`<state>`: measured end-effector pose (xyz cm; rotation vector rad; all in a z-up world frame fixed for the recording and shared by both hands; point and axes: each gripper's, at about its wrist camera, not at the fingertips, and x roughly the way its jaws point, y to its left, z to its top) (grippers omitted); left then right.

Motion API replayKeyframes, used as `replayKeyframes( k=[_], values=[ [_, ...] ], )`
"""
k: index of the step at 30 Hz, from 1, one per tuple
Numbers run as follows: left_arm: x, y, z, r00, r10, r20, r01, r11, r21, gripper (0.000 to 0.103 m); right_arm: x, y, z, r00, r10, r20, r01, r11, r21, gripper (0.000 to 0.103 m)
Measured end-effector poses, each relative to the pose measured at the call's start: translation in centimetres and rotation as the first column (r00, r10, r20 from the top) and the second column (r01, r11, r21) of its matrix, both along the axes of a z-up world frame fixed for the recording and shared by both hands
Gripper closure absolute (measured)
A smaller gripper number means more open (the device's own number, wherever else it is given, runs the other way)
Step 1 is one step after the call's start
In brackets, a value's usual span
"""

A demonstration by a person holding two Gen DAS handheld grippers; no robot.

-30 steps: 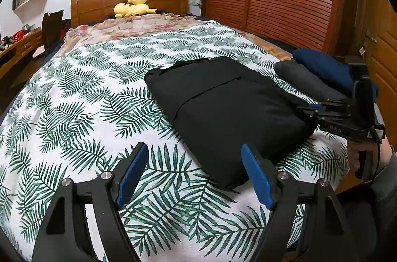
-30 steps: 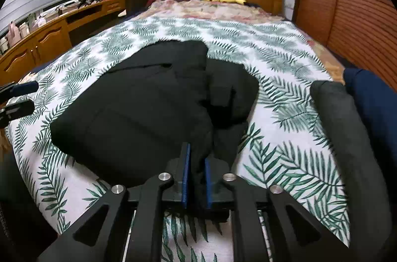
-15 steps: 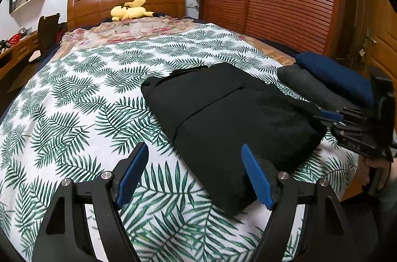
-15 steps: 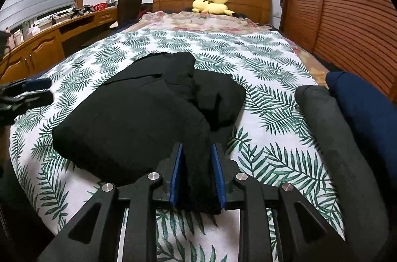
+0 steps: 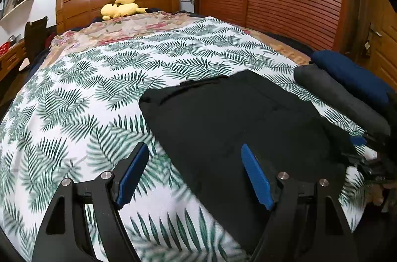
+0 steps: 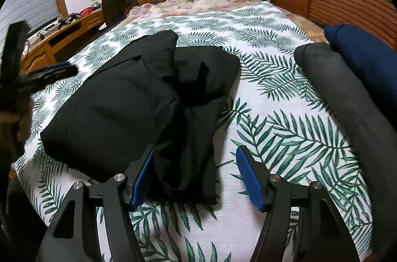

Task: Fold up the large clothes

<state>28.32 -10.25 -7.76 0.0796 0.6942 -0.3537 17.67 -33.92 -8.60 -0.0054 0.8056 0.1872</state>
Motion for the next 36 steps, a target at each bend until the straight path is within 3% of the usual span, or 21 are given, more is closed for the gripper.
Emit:
replayKeyframes(
  k=[11, 16, 21, 26, 28, 31, 36],
  values=[
    [8.6, 0.7, -2.3, 0.995, 0.05, -0.081, -0.048, 0.998, 0.031, 0.025, 1.7, 0.6, -0.9, 0.998, 0.022, -0.064, -0.019, 0.999, 0.04, 0.036],
    [12.0, 1.7, -4.1, 0.987, 0.069, -0.148, -0.071, 0.997, -0.009, 0.025, 2.0, 0.6, -1.3, 0.997, 0.034, -0.073, -0.03, 0.998, 0.053, 0.036],
    [13.8, 1.8, -5.9, 0.97, 0.076, -0.23, -0.089, 0.995, -0.044, 0.019, 2.5, 0.6, -1.9, 0.995, 0.04, -0.091, -0.034, 0.997, 0.071, 0.036],
    [14.0, 1.3, -6.5, 0.969, 0.069, -0.237, -0.081, 0.996, -0.042, 0.019, 3.1, 1.0, -2.4, 0.993, 0.052, -0.101, -0.044, 0.996, 0.083, 0.037],
    [14.1, 1.2, -6.6, 0.966, 0.049, -0.252, -0.068, 0.996, -0.065, 0.028, 3.4, 0.8, -2.7, 0.992, 0.057, -0.114, -0.045, 0.993, 0.111, 0.039],
    [14.3, 1.1, -6.5, 0.961, 0.027, -0.275, -0.055, 0.994, -0.094, 0.04, 3.6, 0.7, -2.8, 0.987, 0.097, -0.126, -0.075, 0.982, 0.172, 0.057],
    [14.3, 0.6, -6.1, 0.958, 0.012, -0.286, -0.037, 0.996, -0.084, 0.061, 3.9, 0.3, -2.6, 0.984, 0.149, -0.098, -0.129, 0.974, 0.186, 0.08]
  ],
)
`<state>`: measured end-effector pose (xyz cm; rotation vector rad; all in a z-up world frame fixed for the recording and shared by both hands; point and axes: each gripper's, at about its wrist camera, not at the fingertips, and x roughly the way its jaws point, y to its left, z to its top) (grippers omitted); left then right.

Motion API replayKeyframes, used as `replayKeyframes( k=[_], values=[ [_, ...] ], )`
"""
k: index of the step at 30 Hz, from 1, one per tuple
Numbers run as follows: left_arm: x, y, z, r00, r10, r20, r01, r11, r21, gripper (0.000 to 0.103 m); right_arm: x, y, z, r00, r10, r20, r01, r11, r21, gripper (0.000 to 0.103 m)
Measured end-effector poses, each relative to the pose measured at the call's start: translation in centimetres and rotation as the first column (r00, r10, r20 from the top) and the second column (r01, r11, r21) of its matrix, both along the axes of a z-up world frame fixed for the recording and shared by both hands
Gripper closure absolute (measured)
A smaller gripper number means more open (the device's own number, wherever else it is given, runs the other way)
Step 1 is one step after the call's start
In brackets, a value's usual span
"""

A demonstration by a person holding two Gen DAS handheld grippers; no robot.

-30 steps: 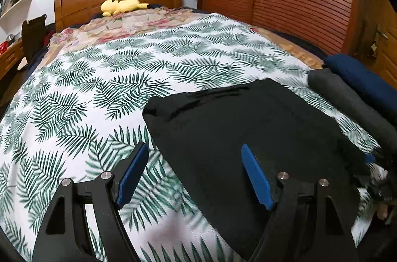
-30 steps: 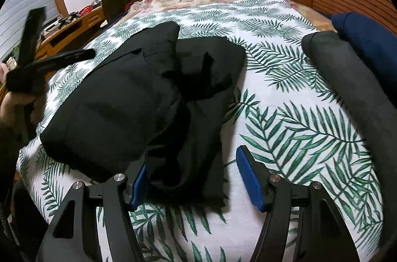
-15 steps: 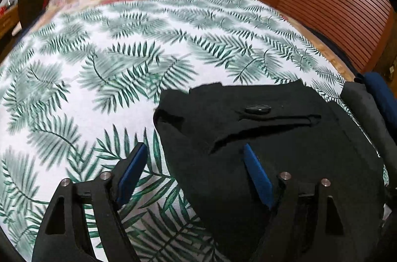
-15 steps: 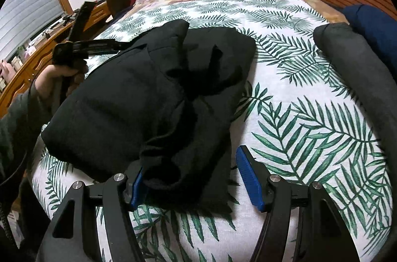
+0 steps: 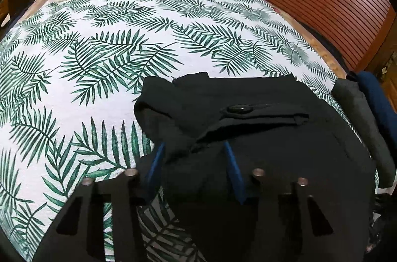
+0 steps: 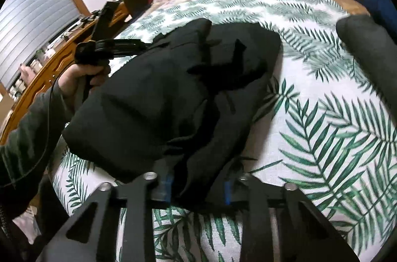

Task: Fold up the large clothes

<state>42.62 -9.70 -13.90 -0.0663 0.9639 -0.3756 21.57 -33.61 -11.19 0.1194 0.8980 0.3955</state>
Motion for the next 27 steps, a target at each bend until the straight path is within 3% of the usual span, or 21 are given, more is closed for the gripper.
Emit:
replayKeyframes(
  k=[4, 8, 13, 17, 23, 27],
  values=[
    [-1.0, -0.8, 1.1, 0.999, 0.015, 0.03, -0.017, 0.998, 0.068, 0.079, 0.3, -0.8, 0.2, 0.999, 0.019, 0.031, -0.018, 0.999, -0.042, 0.089],
    [-3.4, -1.4, 2.3, 0.998, 0.004, 0.06, -0.009, 0.996, 0.085, 0.084, 0.0, -3.3, 1.4, 0.994, -0.058, 0.091, 0.064, 0.996, -0.058, 0.092],
    [-6.8, -2.6, 2.7, 0.997, -0.031, 0.069, 0.024, 0.995, 0.098, 0.084, -0.6, -6.9, 1.5, 0.981, -0.155, 0.114, 0.159, 0.987, -0.026, 0.093],
    [-7.0, -3.0, 2.4, 0.997, -0.008, 0.08, -0.005, 0.986, 0.164, 0.084, -0.4, -6.3, 0.5, 0.986, -0.132, 0.105, 0.141, 0.987, -0.082, 0.093],
    [-6.3, -2.0, 0.8, 0.999, 0.019, 0.048, -0.025, 0.99, 0.136, 0.074, 0.3, -5.9, -0.2, 0.988, -0.123, 0.093, 0.132, 0.987, -0.092, 0.093],
    [-6.1, -1.3, 0.2, 0.999, 0.036, 0.014, -0.037, 0.997, 0.07, 0.074, -0.4, -5.5, 0.7, 0.988, -0.122, 0.096, 0.132, 0.986, -0.106, 0.093]
  ],
)
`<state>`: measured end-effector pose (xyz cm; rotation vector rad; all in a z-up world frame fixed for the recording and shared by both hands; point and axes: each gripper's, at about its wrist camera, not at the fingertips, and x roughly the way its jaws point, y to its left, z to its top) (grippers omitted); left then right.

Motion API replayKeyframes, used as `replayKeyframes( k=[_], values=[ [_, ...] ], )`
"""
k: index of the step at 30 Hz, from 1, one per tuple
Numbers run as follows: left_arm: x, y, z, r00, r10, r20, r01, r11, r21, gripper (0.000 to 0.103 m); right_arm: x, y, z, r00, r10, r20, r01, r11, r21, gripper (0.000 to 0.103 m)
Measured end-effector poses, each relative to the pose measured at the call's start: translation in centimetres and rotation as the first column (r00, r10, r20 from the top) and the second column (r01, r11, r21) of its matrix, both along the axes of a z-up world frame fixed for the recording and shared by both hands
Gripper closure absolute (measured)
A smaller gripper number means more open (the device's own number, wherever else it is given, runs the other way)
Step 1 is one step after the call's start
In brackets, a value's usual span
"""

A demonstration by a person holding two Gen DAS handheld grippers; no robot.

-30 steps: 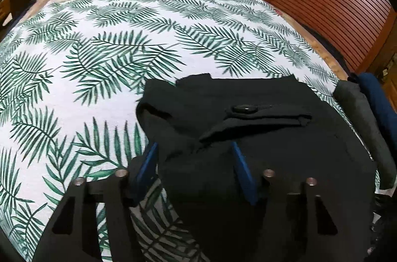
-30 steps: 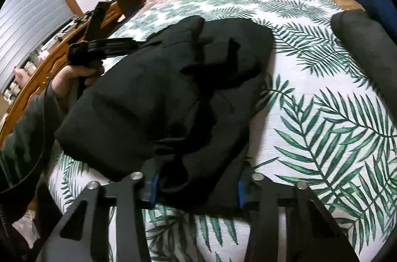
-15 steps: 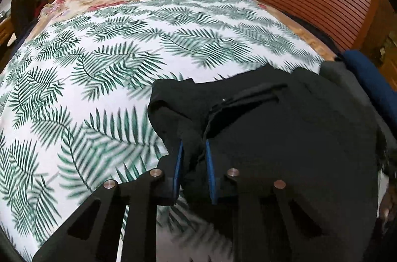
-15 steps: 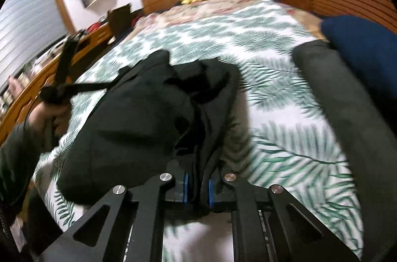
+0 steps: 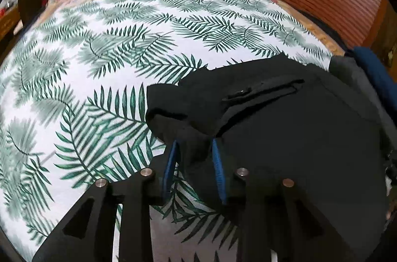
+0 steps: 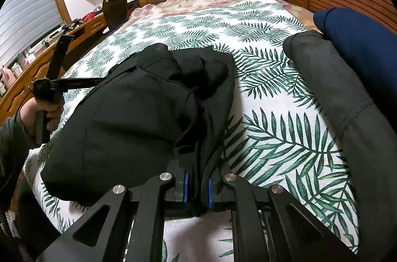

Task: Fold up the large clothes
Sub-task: 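Lift the coat bundle with both tools and carry it onto the clothes stack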

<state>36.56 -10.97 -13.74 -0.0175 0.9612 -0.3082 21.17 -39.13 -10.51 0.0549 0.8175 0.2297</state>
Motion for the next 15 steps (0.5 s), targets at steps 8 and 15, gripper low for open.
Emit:
replayKeyframes(
  k=[8, 15],
  values=[
    [-1.7, -0.4, 3.0, 0.998, 0.009, 0.063, -0.01, 1.0, 0.018, 0.097, -1.2, 1.5, 2.5, 0.993, 0.004, 0.115, 0.002, 0.999, -0.053, 0.096],
    [-3.3, -1.8, 8.7, 0.984, 0.013, 0.177, -0.019, 0.999, 0.032, 0.098, -2.1, 2.8, 6.4, 0.972, 0.068, 0.223, -0.05, 0.995, -0.085, 0.097]
  ],
)
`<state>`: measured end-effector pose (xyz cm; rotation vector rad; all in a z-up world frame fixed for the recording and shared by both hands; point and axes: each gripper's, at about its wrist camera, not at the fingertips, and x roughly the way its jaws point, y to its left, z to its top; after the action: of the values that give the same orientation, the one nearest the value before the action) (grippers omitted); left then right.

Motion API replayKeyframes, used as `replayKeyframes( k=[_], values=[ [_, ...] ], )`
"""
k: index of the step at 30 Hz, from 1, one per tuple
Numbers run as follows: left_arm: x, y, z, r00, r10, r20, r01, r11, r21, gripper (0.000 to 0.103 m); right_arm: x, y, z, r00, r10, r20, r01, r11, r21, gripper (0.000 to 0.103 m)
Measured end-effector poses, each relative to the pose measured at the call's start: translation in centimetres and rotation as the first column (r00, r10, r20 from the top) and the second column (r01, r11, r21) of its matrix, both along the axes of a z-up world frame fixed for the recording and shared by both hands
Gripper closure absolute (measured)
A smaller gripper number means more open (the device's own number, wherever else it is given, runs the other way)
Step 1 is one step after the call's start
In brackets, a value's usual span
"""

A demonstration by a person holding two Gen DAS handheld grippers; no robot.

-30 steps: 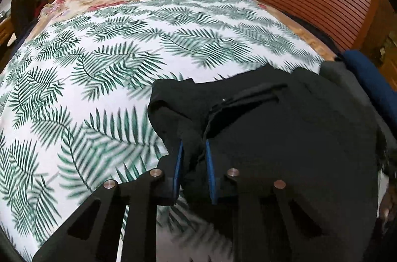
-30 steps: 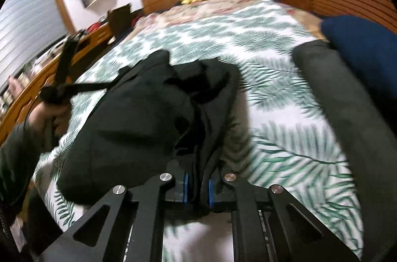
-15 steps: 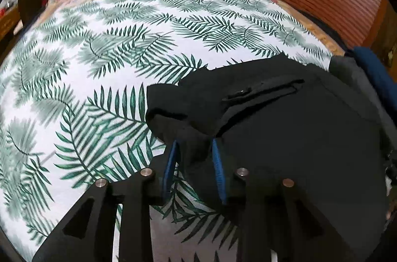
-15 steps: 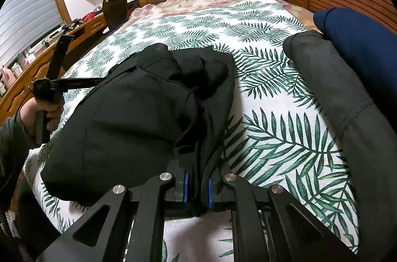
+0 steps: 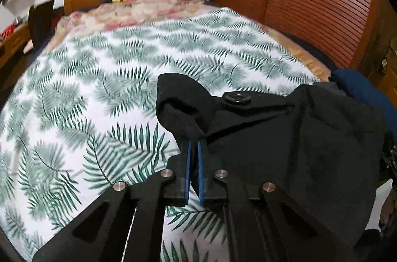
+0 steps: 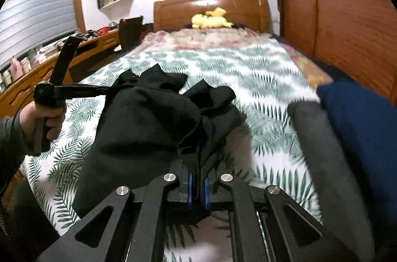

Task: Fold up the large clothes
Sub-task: 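Lift the coat bundle with both tools and carry it onto the clothes stack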

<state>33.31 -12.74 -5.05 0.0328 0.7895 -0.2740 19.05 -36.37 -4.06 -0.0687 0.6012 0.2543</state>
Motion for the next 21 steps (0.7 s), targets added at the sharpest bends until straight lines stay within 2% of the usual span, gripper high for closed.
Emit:
replayKeyframes(
  k=[3, 7, 10, 16, 21],
  values=[
    [-0.4, -1.6, 2.3, 0.999, -0.009, 0.048, 0.009, 1.0, 0.014, 0.098, -0.2, -0.9, 1.7, 0.999, 0.006, 0.042, -0.004, 0.999, -0.042, 0.097],
    [-0.2, -4.6, 5.3, 0.994, -0.032, 0.1, 0.032, 0.999, 0.008, 0.098, -1.1, -3.4, 5.5, 0.994, 0.001, 0.111, 0.009, 0.996, -0.085, 0.097],
    [-0.1, -8.8, 8.3, 0.983, -0.076, 0.164, 0.077, 0.997, 0.001, 0.098, -2.7, -6.0, 8.5, 0.986, -0.026, 0.166, 0.047, 0.991, -0.126, 0.097],
    [0.5, -18.8, 13.2, 0.948, -0.195, 0.25, 0.209, 0.977, -0.032, 0.098, -6.8, -13.5, 13.7, 0.957, -0.145, 0.251, 0.199, 0.959, -0.204, 0.097],
    [0.8, -27.1, 14.5, 0.92, -0.292, 0.26, 0.32, 0.945, -0.07, 0.098, -10.7, -20.0, 15.7, 0.917, -0.286, 0.277, 0.352, 0.907, -0.232, 0.097]
  ],
)
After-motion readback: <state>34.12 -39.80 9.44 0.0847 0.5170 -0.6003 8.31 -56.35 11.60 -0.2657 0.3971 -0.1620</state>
